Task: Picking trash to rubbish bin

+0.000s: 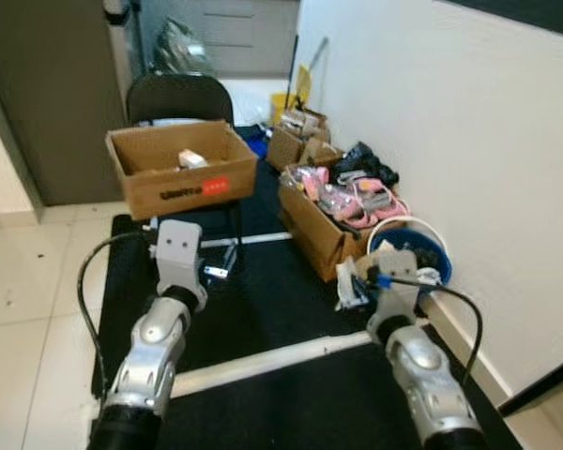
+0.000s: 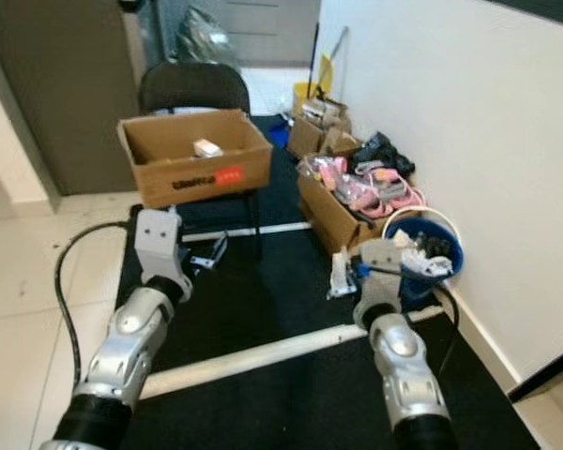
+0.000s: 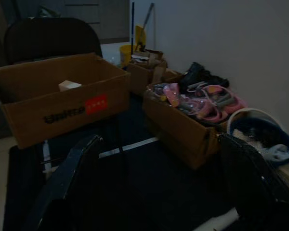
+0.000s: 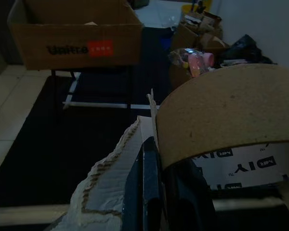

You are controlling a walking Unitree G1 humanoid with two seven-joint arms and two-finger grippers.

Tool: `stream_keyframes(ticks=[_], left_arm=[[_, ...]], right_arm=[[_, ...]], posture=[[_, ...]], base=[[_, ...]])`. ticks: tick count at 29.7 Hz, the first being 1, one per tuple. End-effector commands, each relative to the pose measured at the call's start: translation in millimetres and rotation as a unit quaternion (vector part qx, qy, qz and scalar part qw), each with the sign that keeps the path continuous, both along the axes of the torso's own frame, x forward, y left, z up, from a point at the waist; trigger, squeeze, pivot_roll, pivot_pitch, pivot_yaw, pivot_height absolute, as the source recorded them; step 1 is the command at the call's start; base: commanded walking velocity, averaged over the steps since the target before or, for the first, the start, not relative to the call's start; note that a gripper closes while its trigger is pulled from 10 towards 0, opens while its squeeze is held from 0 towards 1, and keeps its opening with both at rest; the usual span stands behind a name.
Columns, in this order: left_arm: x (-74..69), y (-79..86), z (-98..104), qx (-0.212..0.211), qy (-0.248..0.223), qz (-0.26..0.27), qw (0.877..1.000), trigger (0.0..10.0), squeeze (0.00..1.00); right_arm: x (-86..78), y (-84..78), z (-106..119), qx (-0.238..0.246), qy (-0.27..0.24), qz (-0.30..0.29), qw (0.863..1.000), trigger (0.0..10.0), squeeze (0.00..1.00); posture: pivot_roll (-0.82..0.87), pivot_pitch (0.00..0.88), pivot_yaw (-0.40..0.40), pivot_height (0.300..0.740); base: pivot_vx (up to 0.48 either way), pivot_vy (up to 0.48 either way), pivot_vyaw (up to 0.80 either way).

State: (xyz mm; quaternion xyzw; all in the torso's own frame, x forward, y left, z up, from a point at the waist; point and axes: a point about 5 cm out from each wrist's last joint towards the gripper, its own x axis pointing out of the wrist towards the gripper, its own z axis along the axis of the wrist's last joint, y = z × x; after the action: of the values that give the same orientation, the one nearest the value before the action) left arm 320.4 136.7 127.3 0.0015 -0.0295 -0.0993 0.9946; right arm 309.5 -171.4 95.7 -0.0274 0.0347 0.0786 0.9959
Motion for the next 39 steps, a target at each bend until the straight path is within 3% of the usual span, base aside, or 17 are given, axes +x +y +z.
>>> stream_keyframes(ticks=[1,5,9,10,13,18,23,30,36,39], left_arm=[[-2.7,0.7,-5.3,0.006,0.008,0.005,1.000,10.0,0.00],[-4.9,6.2,-7.5,0.008,0.010,0.011,1.000,10.0,0.00],[-5.2,16.7,-9.5,0.013,0.014,0.027,0.999,10.0,0.00],[-5.3,24.9,-10.8,0.017,0.015,0.039,0.999,10.0,0.00],[-5.3,34.5,-13.1,0.022,0.018,0.052,0.998,10.0,0.00],[-5.2,40.2,-16.5,0.009,0.023,0.059,0.998,10.0,0.00],[-9.6,30.8,-21.4,-0.017,0.025,0.050,0.998,10.0,0.00],[-17.5,20.9,-34.5,-0.018,0.037,0.031,0.999,10.0,0.00],[-22.4,17.0,-41.4,-0.033,0.046,0.021,0.998,10.0,0.00],[-26.6,12.0,-46.8,-0.032,0.061,-0.012,0.998,10.0,0.00]], right_arm=[[-2.0,-3.6,-1.9,-0.002,0.004,-0.001,1.000,10.0,0.00],[-2.1,-5.4,-2.6,-0.003,0.004,-0.001,1.000,10.0,0.00],[-0.6,-17.1,-1.7,-0.011,-0.003,-0.030,0.999,10.0,0.00],[0.8,-29.7,-0.1,-0.010,-0.010,-0.066,0.998,10.0,0.00],[1.8,-44.0,0.2,-0.002,-0.011,-0.102,0.995,10.0,0.00],[1.5,-45.9,-1.6,-0.006,-0.005,-0.092,0.996,10.0,0.00],[-2.3,-38.4,-5.6,0.008,-0.014,-0.083,0.996,10.0,0.00],[-4.3,-24.4,-8.6,0.037,-0.017,-0.052,0.998,10.0,0.00],[-4.2,-9.6,-8.0,0.065,-0.013,0.004,0.998,10.0,0.00],[-5.8,-2.2,-9.8,0.068,-0.004,0.043,0.997,10.0,0.00]], posture=[[-0.10,0.038,-0.045,0.740],[-0.09,0.040,-0.044,0.740],[-0.09,0.044,-0.041,0.740],[-0.09,0.045,-0.041,0.740],[-0.09,0.048,-0.041,0.740],[-0.09,0.050,-0.039,0.740],[-0.09,0.050,-0.038,0.740],[-0.09,0.050,-0.039,0.740],[-0.09,0.048,-0.040,0.740],[-0.09,0.046,-0.040,0.740]], base=[[0.330,0.000,0.00],[0.331,0.000,0.00],[0.330,0.000,0.00],[0.330,0.000,0.00],[0.330,0.000,0.00],[0.333,0.000,0.00],[0.328,0.000,0.00],[0.318,0.000,0.00],[0.309,0.000,0.00],[0.309,0.000,0.00]])
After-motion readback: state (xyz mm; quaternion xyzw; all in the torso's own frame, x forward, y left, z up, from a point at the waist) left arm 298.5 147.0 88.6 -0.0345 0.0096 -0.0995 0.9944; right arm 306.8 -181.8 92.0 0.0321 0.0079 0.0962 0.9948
